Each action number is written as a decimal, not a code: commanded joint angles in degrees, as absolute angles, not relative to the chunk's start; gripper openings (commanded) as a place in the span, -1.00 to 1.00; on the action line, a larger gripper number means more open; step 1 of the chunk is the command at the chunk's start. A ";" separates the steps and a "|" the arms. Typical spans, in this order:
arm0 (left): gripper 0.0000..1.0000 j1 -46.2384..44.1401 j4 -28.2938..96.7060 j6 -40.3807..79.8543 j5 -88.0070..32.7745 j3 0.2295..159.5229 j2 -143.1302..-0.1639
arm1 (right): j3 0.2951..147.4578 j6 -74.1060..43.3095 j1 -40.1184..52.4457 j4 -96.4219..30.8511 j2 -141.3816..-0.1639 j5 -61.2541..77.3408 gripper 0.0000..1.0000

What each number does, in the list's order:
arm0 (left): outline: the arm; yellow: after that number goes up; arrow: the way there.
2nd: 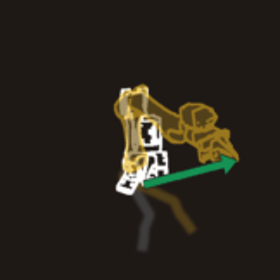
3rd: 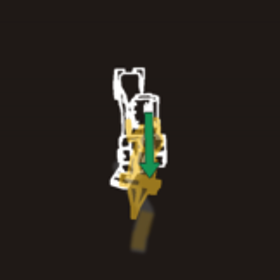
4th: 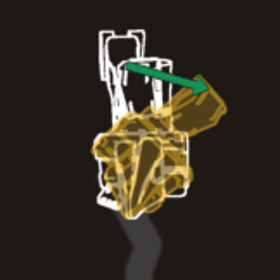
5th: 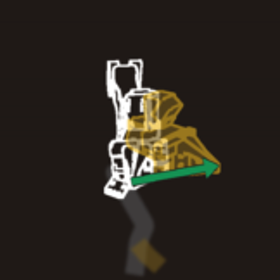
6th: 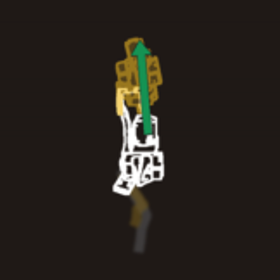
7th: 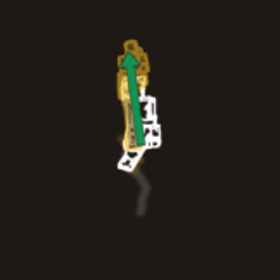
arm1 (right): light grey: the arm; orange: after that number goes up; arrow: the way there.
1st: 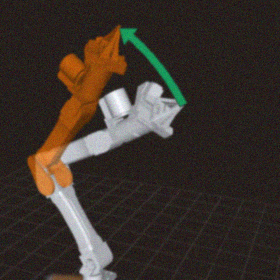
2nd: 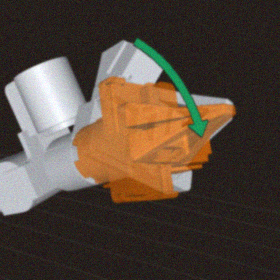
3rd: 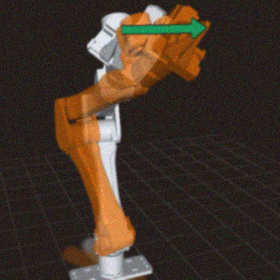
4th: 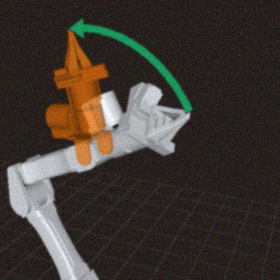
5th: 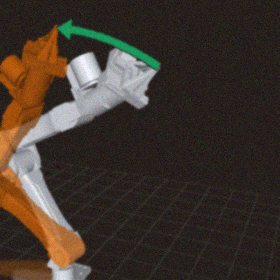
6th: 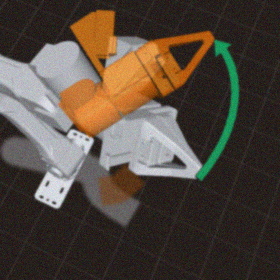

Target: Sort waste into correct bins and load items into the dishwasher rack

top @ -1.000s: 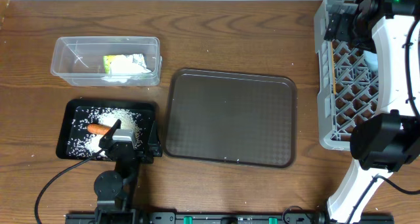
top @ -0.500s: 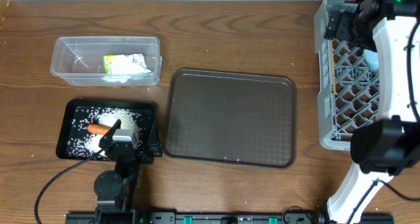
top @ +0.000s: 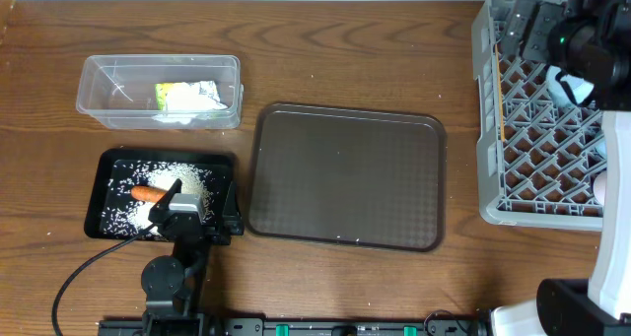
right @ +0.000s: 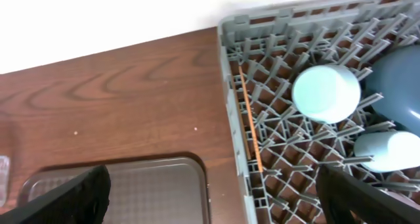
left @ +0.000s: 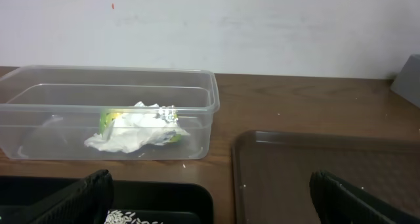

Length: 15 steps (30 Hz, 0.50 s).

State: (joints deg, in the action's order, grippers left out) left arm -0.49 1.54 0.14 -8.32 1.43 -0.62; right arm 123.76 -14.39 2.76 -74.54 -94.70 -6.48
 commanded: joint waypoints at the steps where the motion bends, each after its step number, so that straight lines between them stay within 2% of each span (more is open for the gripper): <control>1: 0.95 -0.69 2.96 -0.40 -7.88 0.23 -0.23 | 124.01 -13.65 4.64 -74.59 -95.15 -7.09 0.99; 15: 0.96 -0.69 2.96 -0.40 -7.88 0.23 -0.23 | 123.57 -16.93 7.38 -74.13 -94.65 -7.07 0.98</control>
State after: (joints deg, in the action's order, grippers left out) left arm -0.49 1.54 0.12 -8.32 1.43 -0.62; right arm 123.76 -15.20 6.74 -73.91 -95.02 -6.48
